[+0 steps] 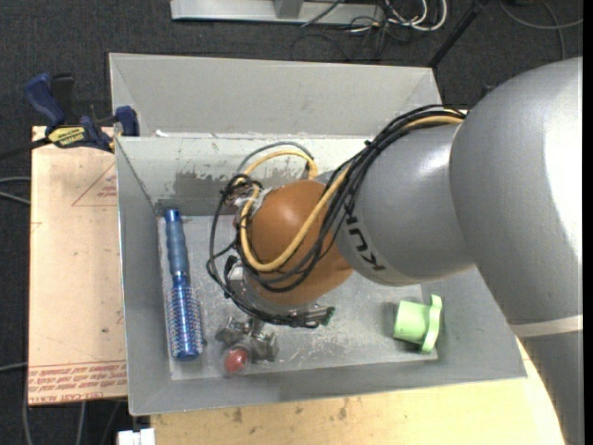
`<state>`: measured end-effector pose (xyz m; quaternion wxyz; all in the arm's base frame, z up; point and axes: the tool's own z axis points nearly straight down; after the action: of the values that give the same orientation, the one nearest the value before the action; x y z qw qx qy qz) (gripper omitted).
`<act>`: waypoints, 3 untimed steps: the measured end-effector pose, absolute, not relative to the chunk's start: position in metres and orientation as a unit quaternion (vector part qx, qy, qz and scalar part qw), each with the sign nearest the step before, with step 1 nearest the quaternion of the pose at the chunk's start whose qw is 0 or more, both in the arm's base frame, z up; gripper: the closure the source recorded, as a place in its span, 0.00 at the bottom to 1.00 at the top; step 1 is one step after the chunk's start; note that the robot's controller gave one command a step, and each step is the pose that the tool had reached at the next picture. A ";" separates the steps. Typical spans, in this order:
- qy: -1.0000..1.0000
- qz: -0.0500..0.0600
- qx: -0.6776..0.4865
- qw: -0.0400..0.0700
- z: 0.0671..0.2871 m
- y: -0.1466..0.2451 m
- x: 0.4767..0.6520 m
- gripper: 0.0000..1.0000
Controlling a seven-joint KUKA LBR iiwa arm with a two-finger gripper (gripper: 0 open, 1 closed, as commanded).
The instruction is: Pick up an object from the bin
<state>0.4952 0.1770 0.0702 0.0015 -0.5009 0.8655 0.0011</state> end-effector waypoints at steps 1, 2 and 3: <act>0.897 0.000 -0.441 0.000 0.087 0.140 0.483 1.00; 0.940 0.002 -0.342 0.004 0.146 0.228 0.527 1.00; 0.940 0.001 -0.340 0.002 0.144 0.225 0.527 0.00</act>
Offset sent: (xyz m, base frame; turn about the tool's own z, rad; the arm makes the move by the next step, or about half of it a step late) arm -0.0120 -0.0366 0.0166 0.1340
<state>0.5269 0.2253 0.1444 0.0018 -0.3398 0.9405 0.0012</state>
